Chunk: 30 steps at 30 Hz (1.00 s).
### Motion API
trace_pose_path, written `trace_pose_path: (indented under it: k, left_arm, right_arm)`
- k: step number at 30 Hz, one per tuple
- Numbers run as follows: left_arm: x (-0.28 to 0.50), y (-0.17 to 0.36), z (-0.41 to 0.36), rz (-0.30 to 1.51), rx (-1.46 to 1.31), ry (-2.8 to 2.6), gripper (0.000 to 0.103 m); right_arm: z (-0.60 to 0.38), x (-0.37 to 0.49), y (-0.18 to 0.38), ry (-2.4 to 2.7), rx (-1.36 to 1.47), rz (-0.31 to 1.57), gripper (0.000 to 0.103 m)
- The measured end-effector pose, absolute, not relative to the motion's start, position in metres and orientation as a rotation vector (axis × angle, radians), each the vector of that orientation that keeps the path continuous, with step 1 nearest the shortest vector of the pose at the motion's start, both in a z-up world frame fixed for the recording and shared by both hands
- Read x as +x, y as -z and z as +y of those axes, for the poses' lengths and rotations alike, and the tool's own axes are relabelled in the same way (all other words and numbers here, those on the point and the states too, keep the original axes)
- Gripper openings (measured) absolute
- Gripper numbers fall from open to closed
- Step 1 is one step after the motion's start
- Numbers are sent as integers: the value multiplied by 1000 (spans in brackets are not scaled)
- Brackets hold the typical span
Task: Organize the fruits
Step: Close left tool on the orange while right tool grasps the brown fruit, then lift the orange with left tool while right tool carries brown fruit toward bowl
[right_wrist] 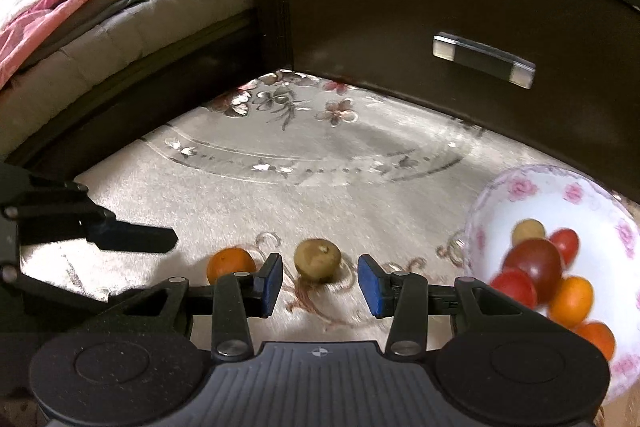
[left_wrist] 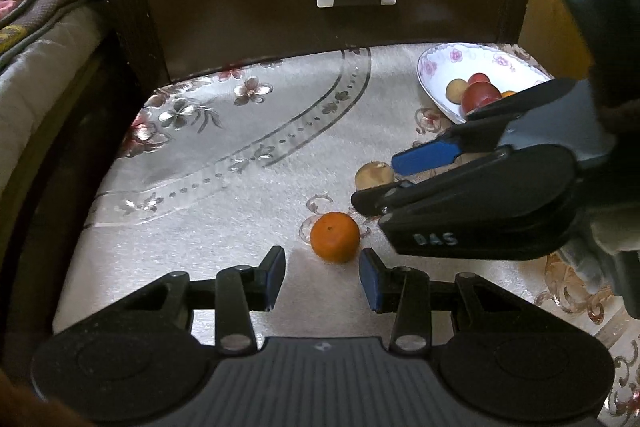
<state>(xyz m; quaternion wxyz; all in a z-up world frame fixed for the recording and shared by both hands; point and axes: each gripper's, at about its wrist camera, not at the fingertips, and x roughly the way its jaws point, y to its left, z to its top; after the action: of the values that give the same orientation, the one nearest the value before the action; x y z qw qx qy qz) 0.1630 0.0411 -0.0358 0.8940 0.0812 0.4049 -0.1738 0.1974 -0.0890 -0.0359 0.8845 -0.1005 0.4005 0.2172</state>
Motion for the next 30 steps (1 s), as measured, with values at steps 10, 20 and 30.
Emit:
trace_pose_path:
  k: [10, 20, 30]
  left_arm:
    - [175, 43, 36, 827, 140, 355, 48]
    - [180, 52, 29, 853, 123, 343, 38]
    - [147, 35, 6, 859, 139, 449, 38]
  right_arm:
    - [-88, 203, 46, -439, -225, 855, 22]
    - [-119, 171, 25, -407, -222, 865, 22]
    - [-156, 122, 16, -352, -237, 912, 22]
